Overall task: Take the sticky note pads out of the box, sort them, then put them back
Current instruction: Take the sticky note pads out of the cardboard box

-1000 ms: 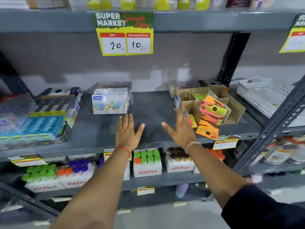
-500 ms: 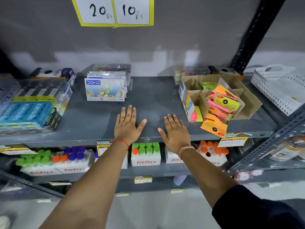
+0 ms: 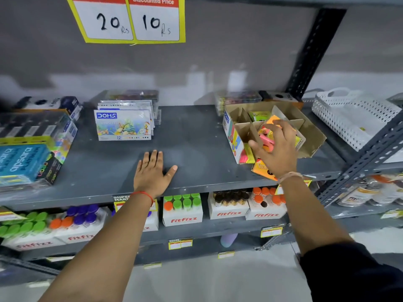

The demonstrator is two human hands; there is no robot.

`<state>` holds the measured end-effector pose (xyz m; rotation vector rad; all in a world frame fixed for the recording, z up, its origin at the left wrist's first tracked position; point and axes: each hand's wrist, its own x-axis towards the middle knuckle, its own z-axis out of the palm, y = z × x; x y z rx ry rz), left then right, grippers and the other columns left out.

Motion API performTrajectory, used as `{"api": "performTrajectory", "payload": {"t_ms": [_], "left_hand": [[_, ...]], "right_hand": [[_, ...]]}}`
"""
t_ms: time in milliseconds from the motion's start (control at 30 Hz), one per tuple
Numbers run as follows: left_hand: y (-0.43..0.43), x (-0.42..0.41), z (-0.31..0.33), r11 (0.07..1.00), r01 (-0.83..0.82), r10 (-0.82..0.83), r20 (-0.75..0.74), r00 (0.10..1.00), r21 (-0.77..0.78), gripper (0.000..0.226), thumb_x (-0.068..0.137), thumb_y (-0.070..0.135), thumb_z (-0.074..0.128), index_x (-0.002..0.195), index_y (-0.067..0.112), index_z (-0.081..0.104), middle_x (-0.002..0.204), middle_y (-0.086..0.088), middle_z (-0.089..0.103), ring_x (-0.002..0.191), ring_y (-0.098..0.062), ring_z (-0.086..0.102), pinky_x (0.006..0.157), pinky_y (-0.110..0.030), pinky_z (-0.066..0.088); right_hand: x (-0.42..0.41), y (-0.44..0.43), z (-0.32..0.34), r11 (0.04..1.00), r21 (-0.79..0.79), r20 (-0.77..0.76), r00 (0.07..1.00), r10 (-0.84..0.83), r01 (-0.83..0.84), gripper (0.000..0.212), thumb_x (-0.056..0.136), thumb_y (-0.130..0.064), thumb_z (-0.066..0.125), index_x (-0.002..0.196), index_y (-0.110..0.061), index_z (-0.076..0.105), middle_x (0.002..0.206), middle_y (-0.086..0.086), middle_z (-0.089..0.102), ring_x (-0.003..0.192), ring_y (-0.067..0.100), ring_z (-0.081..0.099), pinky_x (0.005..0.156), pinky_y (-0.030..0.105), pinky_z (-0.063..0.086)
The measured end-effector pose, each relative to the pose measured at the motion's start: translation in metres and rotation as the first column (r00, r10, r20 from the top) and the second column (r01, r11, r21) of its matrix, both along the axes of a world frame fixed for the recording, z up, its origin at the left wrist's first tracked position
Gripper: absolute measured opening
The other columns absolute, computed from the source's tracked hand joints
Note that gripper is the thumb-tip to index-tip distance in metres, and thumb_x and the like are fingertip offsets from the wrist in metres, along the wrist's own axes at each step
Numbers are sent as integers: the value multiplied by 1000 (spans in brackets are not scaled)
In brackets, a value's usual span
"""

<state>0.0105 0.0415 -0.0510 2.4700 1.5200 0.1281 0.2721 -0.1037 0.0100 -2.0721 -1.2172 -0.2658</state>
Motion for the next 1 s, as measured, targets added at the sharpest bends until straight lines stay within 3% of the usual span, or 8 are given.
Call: {"api": "performTrajectory", "payload": {"t_ms": [67, 133, 200, 367, 500, 667, 833, 1000], "left_hand": [[0, 0, 0, 1000, 2, -2, 1, 1000, 5, 70, 95, 52, 26, 149, 12, 7, 161, -5, 5, 149, -23, -1, 123, -38, 3], [-1, 0, 0, 1000, 3, -3, -4, 1000, 8, 70, 95, 52, 26, 149, 12, 7, 161, -5, 5, 149, -23, -1, 122, -38, 3], [-1, 1, 1, 1000, 6, -6, -4, 1000, 4, 70, 95, 52, 26, 149, 12, 7, 161, -5, 5, 149, -23, -1, 122, -38, 3], [-1, 0, 2, 1000, 8, -8, -7, 1000, -2, 70, 95, 52, 25, 149, 12, 6, 161, -5, 4, 149, -23, -2, 122, -38, 3], [-2, 1, 2, 1000, 11, -11, -7, 1000, 1, 70, 95, 51, 26, 149, 11, 7, 160, -6, 5, 149, -24, -1, 122, -38, 3], [-2, 0, 2, 1000, 13, -13, 5, 1000, 8, 71, 95, 51, 28, 149, 11, 8, 160, -7, 7, 149, -25, 1, 122, -39, 4], [-3, 1, 3, 1000, 8, -8, -27, 1000, -3, 72, 95, 53, 26, 149, 12, 5, 160, -6, 4, 149, -24, -1, 122, -38, 3], [-3, 3, 3, 1000, -1, 2, -42, 999, 11, 70, 95, 53, 25, 149, 13, 6, 160, -5, 5, 149, -24, 0, 122, -38, 2]], "right_hand": [[15, -8, -8, 993, -117, 51, 999, -6, 12, 93, 64, -87, 34, 110, -12, 64, 121, 16, 55, 117, 34, 47, 98, 43, 38], [22, -11, -11, 986, -166, 99, 995, -16, 32, 97, 60, -90, 28, 109, -14, 65, 119, 15, 56, 115, 35, 47, 97, 42, 35], [23, -10, -11, 987, -162, 83, 997, 10, 3, 93, 59, -86, 39, 111, -13, 64, 120, 15, 55, 116, 35, 47, 98, 43, 36], [30, -11, -5, 995, -100, 7, 1000, -28, 29, 71, 67, -45, 69, 126, -9, 55, 141, 19, 41, 130, 40, 34, 109, 51, 29], [50, -13, -1, 943, -319, -48, 992, -112, 91, 94, 70, -34, 79, 146, -17, 27, 159, 9, 13, 146, 33, 8, 117, 49, 15], [71, -2, 3, 846, -524, -96, 981, -171, 96, 109, 68, -43, 77, 150, -21, 9, 159, 10, 11, 146, 34, 13, 116, 51, 17], [77, 6, 21, 790, -594, -32, 976, -215, 155, 107, 64, -39, 79, 148, -23, 15, 152, 11, 24, 138, 36, 23, 110, 47, 26], [81, 10, 34, 722, -668, 55, 980, -190, 177, 88, 57, -42, 81, 134, -25, 44, 133, 9, 37, 124, 31, 32, 102, 41, 30]]}}
